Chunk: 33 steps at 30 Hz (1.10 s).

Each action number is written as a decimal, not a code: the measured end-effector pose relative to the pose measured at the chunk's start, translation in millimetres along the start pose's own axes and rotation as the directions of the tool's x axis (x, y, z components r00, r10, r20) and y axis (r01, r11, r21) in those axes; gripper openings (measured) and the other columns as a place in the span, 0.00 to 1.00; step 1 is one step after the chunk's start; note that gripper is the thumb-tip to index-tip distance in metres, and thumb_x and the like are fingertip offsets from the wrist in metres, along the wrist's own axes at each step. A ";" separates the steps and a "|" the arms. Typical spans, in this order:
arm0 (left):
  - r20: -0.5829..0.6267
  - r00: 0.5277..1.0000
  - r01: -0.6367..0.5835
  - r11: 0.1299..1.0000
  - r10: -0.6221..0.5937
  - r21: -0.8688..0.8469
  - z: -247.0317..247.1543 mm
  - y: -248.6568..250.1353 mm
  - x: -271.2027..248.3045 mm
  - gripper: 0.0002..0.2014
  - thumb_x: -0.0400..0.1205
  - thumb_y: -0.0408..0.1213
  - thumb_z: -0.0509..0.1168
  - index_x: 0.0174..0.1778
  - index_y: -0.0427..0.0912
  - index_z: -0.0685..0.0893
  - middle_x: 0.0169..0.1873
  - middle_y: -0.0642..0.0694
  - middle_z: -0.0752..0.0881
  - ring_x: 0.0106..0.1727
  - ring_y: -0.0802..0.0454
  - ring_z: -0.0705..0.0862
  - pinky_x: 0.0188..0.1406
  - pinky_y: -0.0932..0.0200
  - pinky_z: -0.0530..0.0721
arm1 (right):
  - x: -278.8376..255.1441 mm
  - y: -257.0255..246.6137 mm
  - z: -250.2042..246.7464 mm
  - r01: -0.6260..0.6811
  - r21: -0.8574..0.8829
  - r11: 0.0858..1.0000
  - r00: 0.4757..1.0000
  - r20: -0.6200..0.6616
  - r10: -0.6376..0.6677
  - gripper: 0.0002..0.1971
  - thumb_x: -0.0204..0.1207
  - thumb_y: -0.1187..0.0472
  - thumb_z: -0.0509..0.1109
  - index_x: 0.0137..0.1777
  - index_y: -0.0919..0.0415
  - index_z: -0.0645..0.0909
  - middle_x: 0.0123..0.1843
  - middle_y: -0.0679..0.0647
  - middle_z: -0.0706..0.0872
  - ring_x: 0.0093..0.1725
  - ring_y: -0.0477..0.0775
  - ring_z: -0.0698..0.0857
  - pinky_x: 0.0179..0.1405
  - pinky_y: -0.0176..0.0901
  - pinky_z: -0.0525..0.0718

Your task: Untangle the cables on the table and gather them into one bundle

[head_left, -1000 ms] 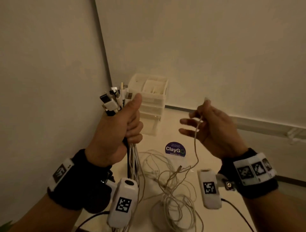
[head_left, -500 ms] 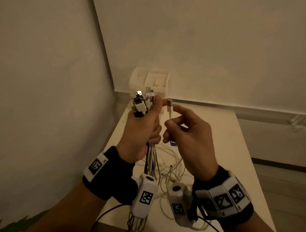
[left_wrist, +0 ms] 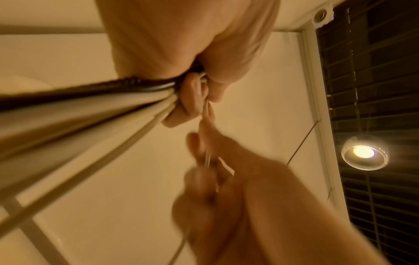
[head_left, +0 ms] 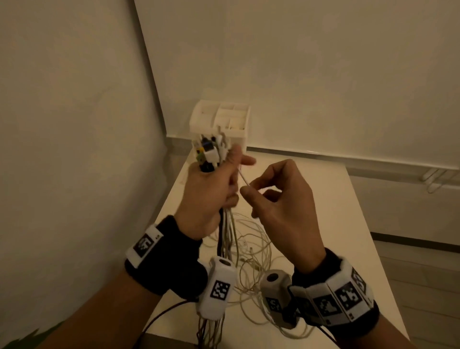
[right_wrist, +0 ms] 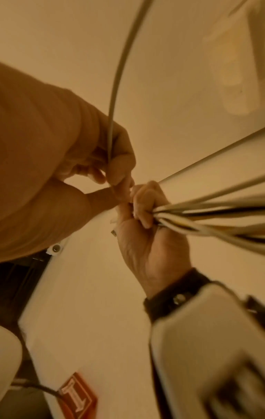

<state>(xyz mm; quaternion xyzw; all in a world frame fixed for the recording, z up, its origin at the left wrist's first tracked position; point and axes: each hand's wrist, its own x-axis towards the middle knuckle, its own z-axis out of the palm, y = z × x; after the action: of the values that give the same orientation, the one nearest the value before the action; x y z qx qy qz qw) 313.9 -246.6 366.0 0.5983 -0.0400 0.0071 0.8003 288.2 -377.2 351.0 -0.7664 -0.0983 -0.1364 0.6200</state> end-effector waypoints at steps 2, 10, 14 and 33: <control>-0.039 0.998 -0.049 0.999 0.048 -0.019 -9.2 11.1 8.1 0.15 0.85 0.48 0.63 0.38 0.43 0.86 0.32 0.44 0.81 0.29 0.53 0.77 0.23 0.60 0.75 | -3.2 10.0 -3.7 0.021 -0.084 0.996 0.995 0.102 -0.013 0.08 0.76 0.59 0.74 0.51 0.52 0.78 0.37 0.49 0.88 0.30 0.48 0.84 0.31 0.47 0.83; -0.076 0.991 -0.123 0.976 0.111 -0.180 -49.4 50.7 17.7 0.19 0.87 0.53 0.56 0.35 0.45 0.76 0.20 0.52 0.66 0.18 0.57 0.65 0.19 0.63 0.72 | -11.8 81.2 -40.1 -0.160 -0.029 0.987 0.866 0.476 0.155 0.12 0.85 0.61 0.61 0.49 0.60 0.88 0.25 0.53 0.78 0.25 0.49 0.73 0.30 0.46 0.74; -0.129 0.976 -0.194 0.972 0.178 -0.131 -69.0 63.0 17.1 0.19 0.88 0.53 0.54 0.35 0.46 0.77 0.19 0.53 0.60 0.17 0.59 0.55 0.16 0.66 0.59 | -16.2 110.2 -50.8 -0.218 -0.104 0.970 0.866 0.438 0.241 0.13 0.84 0.63 0.64 0.42 0.61 0.88 0.25 0.54 0.77 0.26 0.51 0.75 0.32 0.46 0.76; 0.159 0.980 -0.189 0.807 0.119 0.560 12.0 -5.1 -0.3 0.14 0.82 0.39 0.69 0.29 0.52 0.80 0.15 0.61 0.77 0.18 0.65 0.74 0.25 0.64 0.70 | 30.9 1.8 -58.0 -0.073 0.008 0.997 0.925 0.375 0.065 0.09 0.80 0.64 0.69 0.42 0.62 0.90 0.26 0.51 0.81 0.26 0.44 0.76 0.28 0.32 0.74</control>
<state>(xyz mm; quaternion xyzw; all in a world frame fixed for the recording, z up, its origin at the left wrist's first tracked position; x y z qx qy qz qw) 313.2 -259.6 364.4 0.8048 -0.1310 0.0486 0.5769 312.8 -434.8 370.8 -0.7746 -0.1891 0.0352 0.6025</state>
